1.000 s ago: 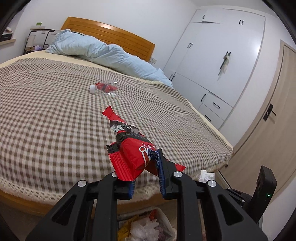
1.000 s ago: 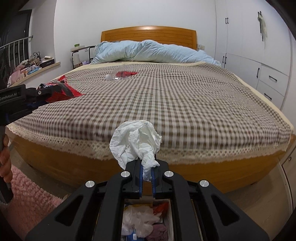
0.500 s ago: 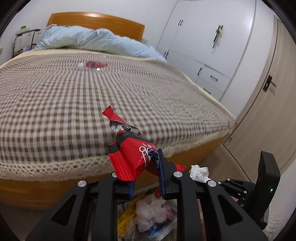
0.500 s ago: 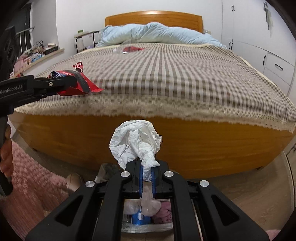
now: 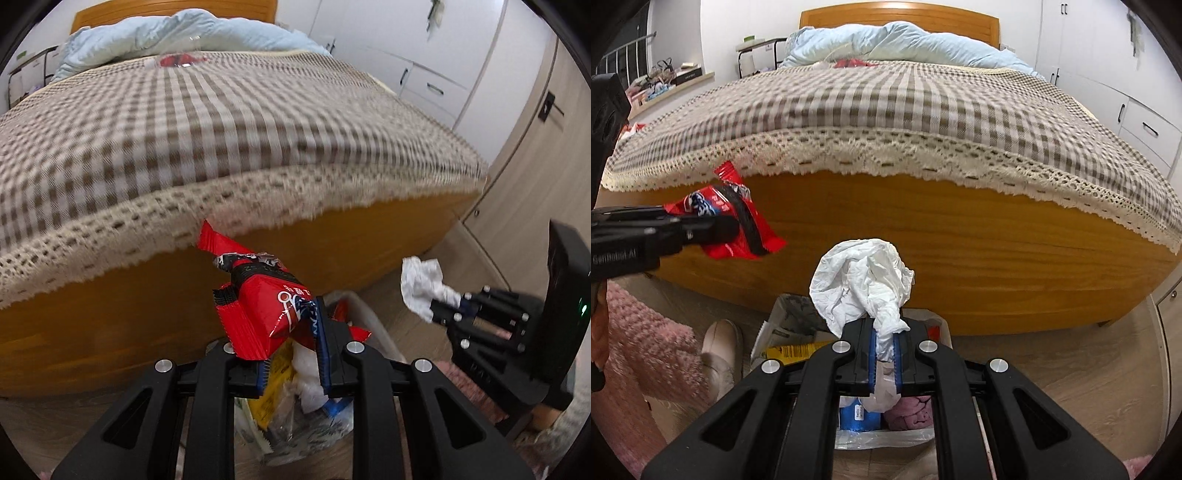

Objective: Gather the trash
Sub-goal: 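Carry the red wrapper and white tissue off the bed down to the bin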

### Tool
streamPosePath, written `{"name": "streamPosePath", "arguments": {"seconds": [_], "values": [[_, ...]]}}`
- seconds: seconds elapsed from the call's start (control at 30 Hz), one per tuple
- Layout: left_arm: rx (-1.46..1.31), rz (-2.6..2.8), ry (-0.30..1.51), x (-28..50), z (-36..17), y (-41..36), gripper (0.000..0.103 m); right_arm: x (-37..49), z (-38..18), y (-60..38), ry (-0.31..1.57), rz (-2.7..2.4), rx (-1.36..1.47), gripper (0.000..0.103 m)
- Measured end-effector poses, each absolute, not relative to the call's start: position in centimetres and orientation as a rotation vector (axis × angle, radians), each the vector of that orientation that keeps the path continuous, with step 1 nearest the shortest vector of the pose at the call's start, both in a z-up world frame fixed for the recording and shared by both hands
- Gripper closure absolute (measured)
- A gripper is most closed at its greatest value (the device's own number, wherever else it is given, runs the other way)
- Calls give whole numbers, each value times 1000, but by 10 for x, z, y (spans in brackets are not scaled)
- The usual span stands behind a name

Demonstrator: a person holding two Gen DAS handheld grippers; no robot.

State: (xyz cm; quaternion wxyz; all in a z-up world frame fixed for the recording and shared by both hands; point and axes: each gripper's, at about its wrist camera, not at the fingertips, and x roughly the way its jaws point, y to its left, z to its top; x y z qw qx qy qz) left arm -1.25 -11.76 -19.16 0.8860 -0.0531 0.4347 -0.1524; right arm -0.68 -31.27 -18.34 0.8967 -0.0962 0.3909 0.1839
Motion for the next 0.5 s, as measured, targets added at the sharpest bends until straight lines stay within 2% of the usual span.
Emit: {"name": "streamPosePath", "arguments": {"seconds": [0.5], "values": [[-184, -337, 1070, -2, -228, -119, 85, -21, -212, -310, 864, 365, -270, 96]]}}
